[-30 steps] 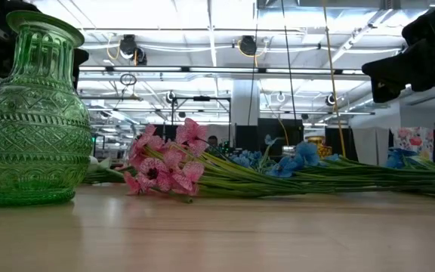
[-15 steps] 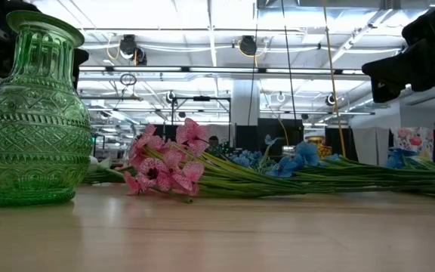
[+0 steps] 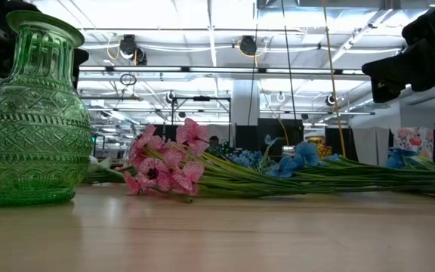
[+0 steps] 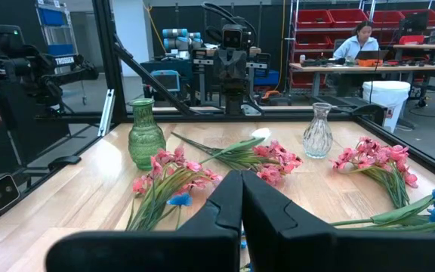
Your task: Sort flowers into vase by color
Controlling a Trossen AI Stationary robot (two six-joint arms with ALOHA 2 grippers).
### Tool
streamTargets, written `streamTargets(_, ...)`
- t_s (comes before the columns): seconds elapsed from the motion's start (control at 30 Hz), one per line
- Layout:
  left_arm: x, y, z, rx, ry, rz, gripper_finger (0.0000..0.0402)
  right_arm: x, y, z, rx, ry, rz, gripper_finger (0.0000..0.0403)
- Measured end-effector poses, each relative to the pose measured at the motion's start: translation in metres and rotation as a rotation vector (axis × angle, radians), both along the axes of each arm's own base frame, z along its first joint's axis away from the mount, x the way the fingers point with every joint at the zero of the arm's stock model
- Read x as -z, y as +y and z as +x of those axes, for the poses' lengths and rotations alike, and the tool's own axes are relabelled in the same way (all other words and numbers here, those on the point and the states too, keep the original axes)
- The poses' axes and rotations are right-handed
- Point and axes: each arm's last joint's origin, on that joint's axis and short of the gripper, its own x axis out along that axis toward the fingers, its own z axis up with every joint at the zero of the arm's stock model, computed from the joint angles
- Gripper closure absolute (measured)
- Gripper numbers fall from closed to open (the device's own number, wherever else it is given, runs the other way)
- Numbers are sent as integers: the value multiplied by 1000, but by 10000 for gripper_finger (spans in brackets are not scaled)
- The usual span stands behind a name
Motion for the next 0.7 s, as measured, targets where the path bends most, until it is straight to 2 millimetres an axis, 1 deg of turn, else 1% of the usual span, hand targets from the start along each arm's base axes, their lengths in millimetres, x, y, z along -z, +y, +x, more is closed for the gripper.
streamTargets(0.2,0,0,0,0,0,0,384,0,0,0,0,0,4,403)
streamTargets(0.27,0,0,0,0,0,0,384,0,0,0,-5,-2,43,403)
streamTargets(0.4,0,0,0,0,0,0,384,-11,0,-1,-3,-78,88,403)
streamTargets(0.47,0,0,0,0,0,0,384,-25,0,-2,8,-113,96,403)
streamTargets(0.53,0,0,0,0,0,0,384,-44,-1,-5,43,-123,84,403)
streamTargets(0.63,0,0,0,0,-2,0,384,-79,-3,-7,107,-79,57,403)
streamTargets(0.7,-1,0,0,-1,-15,4,384,-108,-4,-8,143,-57,52,403)
